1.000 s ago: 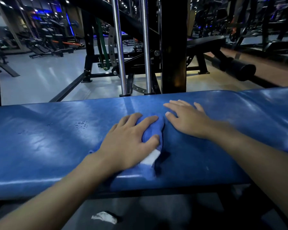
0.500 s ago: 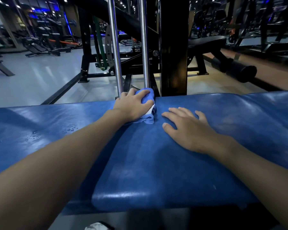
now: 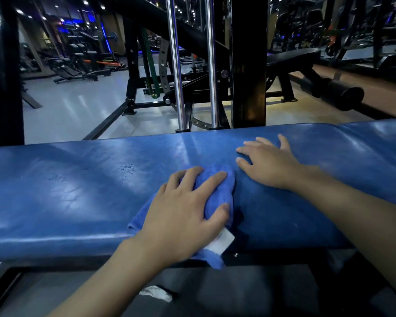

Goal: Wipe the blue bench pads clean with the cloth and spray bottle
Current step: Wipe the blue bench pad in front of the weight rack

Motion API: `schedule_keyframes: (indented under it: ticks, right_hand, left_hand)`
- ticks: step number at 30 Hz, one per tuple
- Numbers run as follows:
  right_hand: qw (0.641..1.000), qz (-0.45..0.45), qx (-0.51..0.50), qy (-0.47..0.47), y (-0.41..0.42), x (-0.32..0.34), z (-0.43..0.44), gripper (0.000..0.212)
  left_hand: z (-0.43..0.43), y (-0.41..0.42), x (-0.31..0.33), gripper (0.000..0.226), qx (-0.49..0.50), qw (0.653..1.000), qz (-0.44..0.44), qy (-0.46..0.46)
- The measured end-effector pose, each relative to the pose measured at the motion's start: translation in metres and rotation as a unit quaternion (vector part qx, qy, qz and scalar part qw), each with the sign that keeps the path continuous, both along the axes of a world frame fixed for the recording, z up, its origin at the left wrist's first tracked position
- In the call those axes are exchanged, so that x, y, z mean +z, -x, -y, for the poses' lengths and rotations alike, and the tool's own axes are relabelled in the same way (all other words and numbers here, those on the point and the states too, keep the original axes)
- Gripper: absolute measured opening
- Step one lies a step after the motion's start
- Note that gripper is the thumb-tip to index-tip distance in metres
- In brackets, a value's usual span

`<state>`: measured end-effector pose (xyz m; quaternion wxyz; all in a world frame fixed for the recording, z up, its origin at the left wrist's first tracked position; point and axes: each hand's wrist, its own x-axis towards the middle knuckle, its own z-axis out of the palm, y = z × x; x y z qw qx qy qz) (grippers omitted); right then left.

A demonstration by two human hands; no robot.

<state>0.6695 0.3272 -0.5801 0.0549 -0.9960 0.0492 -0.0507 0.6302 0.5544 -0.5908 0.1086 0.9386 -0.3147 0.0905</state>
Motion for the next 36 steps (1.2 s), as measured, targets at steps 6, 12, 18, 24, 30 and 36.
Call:
schedule_keyframes:
  ticks: [6,12,18,24,30,36]
  right_hand:
    - [0.998,-0.031,0.005,-0.051,-0.008,-0.003,-0.004,0.054]
    - [0.998,-0.046,0.006,-0.032,-0.012,-0.013,-0.003,0.055]
    - [0.999,-0.024,0.008,-0.044,-0.012,-0.017,-0.002,0.054]
    - [0.998,-0.023,0.005,-0.057,-0.01,-0.014,-0.003,0.052]
    - [0.999,-0.021,0.002,-0.049,-0.006,-0.011,-0.004,0.053]
    - [1.0,-0.026,-0.002,-0.009,-0.002,-0.006,-0.009,0.052]
  left_hand:
    - [0.013,-0.038,0.004,0.081,0.012,0.999,-0.04,0.024]
    - [0.049,-0.142,0.004,0.072,0.053,0.995,-0.07,0.043]
    - [0.077,-0.219,0.011,0.068,0.1,0.989,-0.104,0.02]
    - [0.06,-0.176,0.006,0.064,0.063,0.995,-0.068,0.029]
    - [0.017,-0.074,0.004,0.074,0.021,0.999,-0.043,0.011]
    - [-0.017,-0.01,0.001,0.079,0.0,1.0,-0.011,-0.013]
